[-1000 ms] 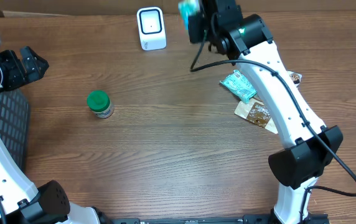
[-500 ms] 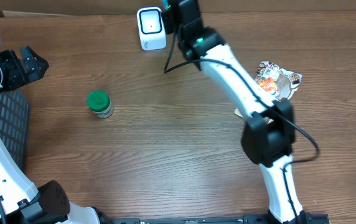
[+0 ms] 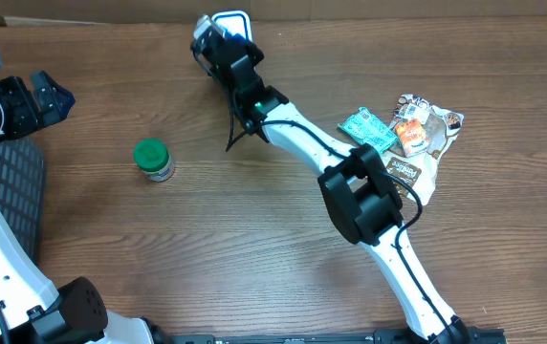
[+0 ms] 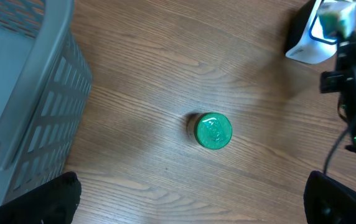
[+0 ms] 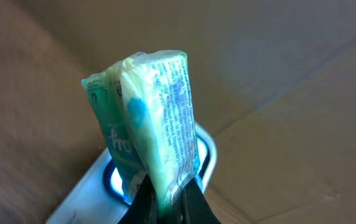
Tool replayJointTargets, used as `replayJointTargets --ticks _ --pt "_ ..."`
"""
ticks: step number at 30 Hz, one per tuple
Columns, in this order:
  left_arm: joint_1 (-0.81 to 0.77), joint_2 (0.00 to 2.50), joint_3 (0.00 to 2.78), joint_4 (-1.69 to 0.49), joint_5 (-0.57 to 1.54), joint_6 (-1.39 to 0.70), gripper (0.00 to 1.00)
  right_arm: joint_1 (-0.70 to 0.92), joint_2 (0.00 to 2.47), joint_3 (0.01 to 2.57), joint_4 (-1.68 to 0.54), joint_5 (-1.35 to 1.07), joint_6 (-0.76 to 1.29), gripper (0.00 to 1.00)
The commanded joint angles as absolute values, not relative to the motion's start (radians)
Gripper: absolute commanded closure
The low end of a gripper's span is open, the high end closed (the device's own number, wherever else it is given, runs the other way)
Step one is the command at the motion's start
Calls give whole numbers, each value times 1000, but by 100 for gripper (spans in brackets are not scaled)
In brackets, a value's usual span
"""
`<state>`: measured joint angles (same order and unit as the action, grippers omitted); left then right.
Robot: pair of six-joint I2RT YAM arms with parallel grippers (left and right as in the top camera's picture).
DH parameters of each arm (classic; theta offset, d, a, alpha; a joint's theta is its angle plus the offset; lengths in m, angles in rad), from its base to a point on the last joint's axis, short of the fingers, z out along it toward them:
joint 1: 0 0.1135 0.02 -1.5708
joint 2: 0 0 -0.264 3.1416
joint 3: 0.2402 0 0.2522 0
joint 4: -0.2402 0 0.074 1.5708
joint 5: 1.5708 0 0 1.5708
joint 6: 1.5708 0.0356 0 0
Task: Scan the item barcode
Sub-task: 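Hold the teal pack in front of the white scanner, then carry the teal pack right and drop it on the bag pile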
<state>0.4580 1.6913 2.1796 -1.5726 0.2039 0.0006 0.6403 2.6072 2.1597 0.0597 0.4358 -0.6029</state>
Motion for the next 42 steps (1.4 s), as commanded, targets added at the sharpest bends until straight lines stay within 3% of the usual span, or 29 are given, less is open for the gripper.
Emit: replayJointTargets --ticks 1,24,35,42 --pt "456 1700 2181 -1570 199 16 0 627 2611 2170 68 461 -656 96" --pt "456 1700 2181 -1570 199 16 1 621 2513 2170 16 569 -663 96" --pt "456 1700 2181 -1570 199 16 0 635 2280 2170 -314 509 -513 96" --pt "456 1700 2181 -1570 199 16 0 643 2090 2171 -758 165 -266 96"
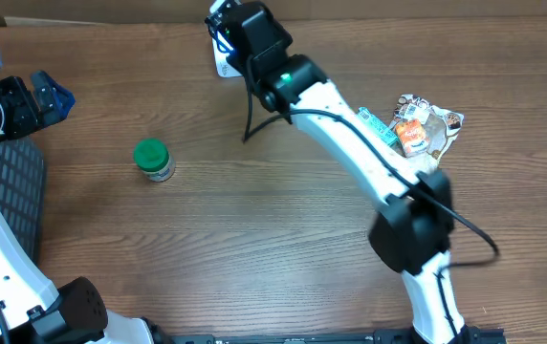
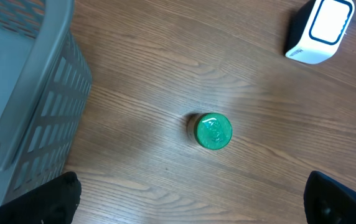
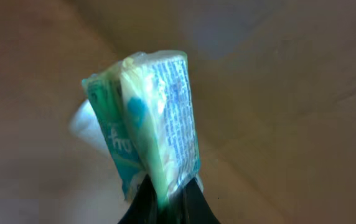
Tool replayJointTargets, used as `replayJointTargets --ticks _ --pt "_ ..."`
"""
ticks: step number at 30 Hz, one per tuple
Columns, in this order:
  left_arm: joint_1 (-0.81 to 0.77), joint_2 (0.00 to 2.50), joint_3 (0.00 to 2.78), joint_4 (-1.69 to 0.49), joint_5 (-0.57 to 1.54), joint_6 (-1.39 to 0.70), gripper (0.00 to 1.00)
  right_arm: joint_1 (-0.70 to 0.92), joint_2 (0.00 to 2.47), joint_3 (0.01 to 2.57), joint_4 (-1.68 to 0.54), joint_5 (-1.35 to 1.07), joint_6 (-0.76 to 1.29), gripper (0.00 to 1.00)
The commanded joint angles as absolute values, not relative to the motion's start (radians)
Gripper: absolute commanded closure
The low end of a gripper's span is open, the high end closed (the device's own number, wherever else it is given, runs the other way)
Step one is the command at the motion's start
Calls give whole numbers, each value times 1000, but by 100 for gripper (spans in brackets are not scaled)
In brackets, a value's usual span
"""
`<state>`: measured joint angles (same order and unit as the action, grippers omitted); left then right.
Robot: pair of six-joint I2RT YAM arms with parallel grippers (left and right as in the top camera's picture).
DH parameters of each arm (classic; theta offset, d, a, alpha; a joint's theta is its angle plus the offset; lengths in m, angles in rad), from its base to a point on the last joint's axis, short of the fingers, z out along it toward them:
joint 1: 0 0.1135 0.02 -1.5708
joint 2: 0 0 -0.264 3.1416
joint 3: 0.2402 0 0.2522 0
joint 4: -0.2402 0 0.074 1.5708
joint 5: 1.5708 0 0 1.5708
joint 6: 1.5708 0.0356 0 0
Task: Scan the item barcode
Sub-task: 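Carry the teal pack right and drop it on the bag pile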
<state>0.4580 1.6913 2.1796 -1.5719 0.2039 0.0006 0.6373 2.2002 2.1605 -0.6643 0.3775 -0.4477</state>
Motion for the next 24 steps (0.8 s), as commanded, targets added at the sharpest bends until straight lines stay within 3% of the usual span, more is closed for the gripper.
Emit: replayJointTargets --ticks 1,7,14,24 --pt "456 1700 2181 -1570 199 16 0 637 2069 2171 -806 131 -222 96" --pt "456 1700 2181 -1570 199 16 0 521 1965 2171 -1131 64 111 96" --pt "456 1700 2181 -1570 199 15 0 249 2008 2112 -1418 23 189 96" --pt "456 1700 2181 -1570 199 16 0 29 2025 1710 -1255 -4 210 96"
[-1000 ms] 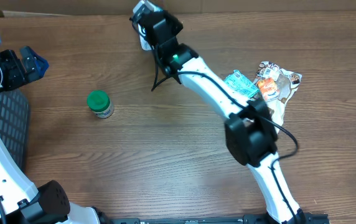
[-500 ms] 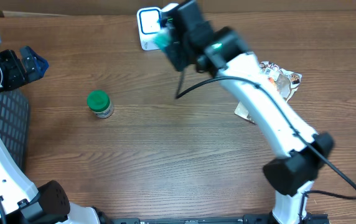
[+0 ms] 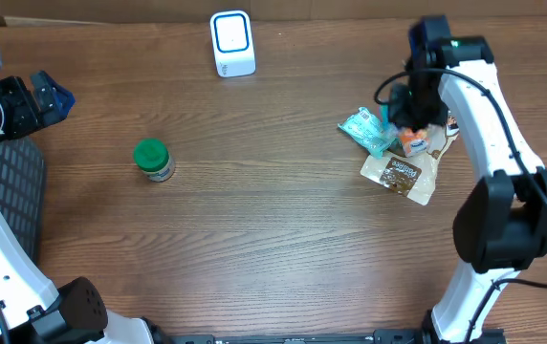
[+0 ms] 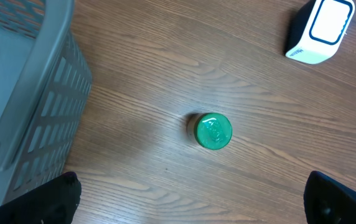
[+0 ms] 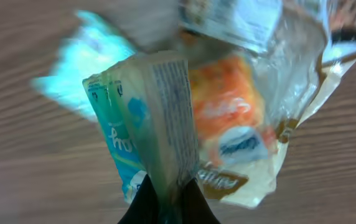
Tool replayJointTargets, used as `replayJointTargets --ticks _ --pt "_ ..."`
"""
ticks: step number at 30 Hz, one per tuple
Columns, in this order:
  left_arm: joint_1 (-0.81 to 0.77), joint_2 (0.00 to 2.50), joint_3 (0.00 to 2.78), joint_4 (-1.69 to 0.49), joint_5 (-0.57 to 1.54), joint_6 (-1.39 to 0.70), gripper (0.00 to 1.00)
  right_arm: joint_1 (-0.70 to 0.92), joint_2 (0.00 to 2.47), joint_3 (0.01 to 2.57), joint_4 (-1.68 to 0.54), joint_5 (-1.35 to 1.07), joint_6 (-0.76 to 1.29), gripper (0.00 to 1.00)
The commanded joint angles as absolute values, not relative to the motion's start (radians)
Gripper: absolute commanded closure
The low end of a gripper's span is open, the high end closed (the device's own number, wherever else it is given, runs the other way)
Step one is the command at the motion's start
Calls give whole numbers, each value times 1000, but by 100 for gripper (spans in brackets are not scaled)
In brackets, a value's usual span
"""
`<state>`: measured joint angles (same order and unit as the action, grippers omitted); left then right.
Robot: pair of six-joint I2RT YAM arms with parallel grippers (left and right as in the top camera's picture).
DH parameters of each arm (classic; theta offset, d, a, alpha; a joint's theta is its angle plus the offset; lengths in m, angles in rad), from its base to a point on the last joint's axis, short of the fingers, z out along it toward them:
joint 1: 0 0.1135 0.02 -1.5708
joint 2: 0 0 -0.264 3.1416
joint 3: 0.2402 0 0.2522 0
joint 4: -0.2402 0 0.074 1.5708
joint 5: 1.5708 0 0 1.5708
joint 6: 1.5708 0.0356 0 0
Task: Scan the item barcode
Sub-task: 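Carry the teal pack right and drop it on the bag pile, then move the right gripper left away from the pile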
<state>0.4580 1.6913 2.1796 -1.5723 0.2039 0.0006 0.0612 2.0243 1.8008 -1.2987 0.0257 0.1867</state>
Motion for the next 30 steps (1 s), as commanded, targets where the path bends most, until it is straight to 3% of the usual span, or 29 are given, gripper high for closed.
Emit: replayJointTargets --ticks 1,4,9,12,20,25,30 --pt "456 1700 2181 -1570 199 16 0 23 2025 1691 -1245 -2 210 96" --pt "456 1700 2181 -1570 199 16 1 7 2025 1632 -1210 -2 210 96" --pt "456 1700 2181 -1570 199 16 0 0 2025 1615 -1189 -2 210 46" --pt "456 1700 2181 -1570 199 16 0 0 2025 1618 -1187 -2 210 35" --pt "456 1700 2181 -1570 199 16 0 2 2024 1724 -1299 -19 210 28" --pt "456 1700 2181 -1570 199 16 1 12 2024 1896 -1475 -199 208 26" --pt "456 1700 2181 -1570 199 16 0 46 2024 1953 -1502 -341 194 25"
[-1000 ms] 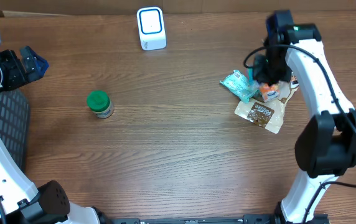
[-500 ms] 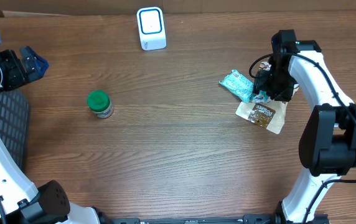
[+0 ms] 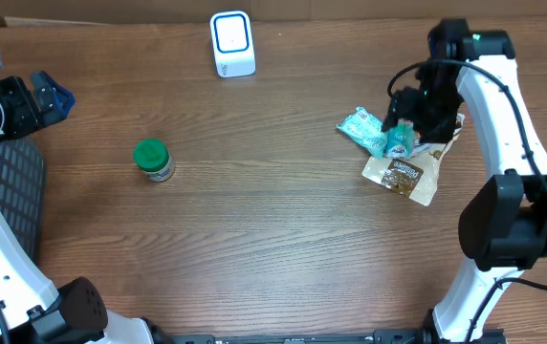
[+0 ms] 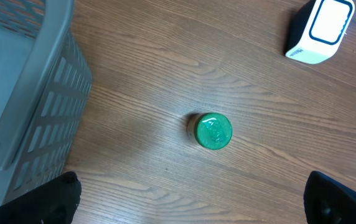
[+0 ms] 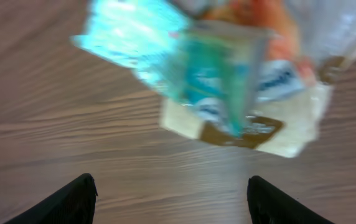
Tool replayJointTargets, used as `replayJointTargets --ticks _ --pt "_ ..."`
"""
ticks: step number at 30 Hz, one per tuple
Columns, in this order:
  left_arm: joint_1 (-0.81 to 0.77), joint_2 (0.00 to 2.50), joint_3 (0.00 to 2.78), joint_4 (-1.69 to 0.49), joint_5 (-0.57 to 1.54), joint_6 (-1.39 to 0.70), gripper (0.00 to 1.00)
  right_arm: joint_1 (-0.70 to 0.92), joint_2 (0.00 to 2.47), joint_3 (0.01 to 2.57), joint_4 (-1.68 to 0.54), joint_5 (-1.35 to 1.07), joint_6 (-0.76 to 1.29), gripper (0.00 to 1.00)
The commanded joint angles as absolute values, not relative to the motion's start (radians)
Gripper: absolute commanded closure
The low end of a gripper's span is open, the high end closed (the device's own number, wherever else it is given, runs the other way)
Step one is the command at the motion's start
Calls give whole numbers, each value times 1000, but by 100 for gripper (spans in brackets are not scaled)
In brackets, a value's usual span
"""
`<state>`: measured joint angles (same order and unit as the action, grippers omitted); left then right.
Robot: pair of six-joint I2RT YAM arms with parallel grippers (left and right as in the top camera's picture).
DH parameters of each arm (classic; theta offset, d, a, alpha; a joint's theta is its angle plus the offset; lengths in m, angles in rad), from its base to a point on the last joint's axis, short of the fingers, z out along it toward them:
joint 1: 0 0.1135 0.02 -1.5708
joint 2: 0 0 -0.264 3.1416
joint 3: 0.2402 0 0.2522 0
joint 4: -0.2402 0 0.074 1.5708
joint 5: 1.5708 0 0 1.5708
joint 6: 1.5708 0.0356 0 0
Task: Scan the item barcode
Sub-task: 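Move the right gripper left away from the pile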
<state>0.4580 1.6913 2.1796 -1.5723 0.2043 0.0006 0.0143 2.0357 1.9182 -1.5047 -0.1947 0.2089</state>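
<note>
The teal-and-white packet (image 5: 220, 74) lies free on the heap of snack packets (image 3: 407, 153) at the right, blurred in the right wrist view. My right gripper (image 5: 175, 202) hangs just above it, open, with nothing between its fingers; from overhead it (image 3: 415, 107) sits over the heap. The white barcode scanner (image 3: 232, 43) stands at the back middle, also seen as the scanner (image 4: 320, 31) in the left wrist view. My left gripper (image 4: 190, 202) is open and empty at the far left (image 3: 44, 100).
A green-lidded jar (image 3: 153, 160) stands left of centre, the same jar (image 4: 213, 130) under the left wrist camera. A grey mesh basket (image 4: 28, 93) sits at the left edge. Another teal packet (image 3: 361, 128) lies at the heap's left side.
My right gripper has opened and let go of the teal-and-white packet, which now rests on the heap of packets. The left arm has not moved.
My right gripper held the teal-and-white packet upright in front of the scanner at the back. It then held it a little off the scanner, then over the heap at the right. Now the packet lies released on that heap.
</note>
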Motion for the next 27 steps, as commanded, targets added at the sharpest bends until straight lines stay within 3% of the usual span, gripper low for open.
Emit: replayJointTargets --ticks 1,6,7,9,16,27 --pt "456 1700 2181 -1570 199 16 0 60 2024 1953 -1493 -379 170 25" --pt "456 1700 2181 -1570 199 16 0 187 2024 1951 -1370 -472 128 16" --pt "456 1700 2181 -1570 199 16 1 210 2024 1950 -1346 -472 128 8" --pt "456 1700 2181 -1570 199 16 0 257 2024 1942 -1287 -473 138 4" --pt "456 1700 2181 -1570 199 16 0 405 2024 1891 -1120 -394 197 9" --pt "456 1700 2181 -1570 199 16 1 538 2025 1800 -912 -307 243 10"
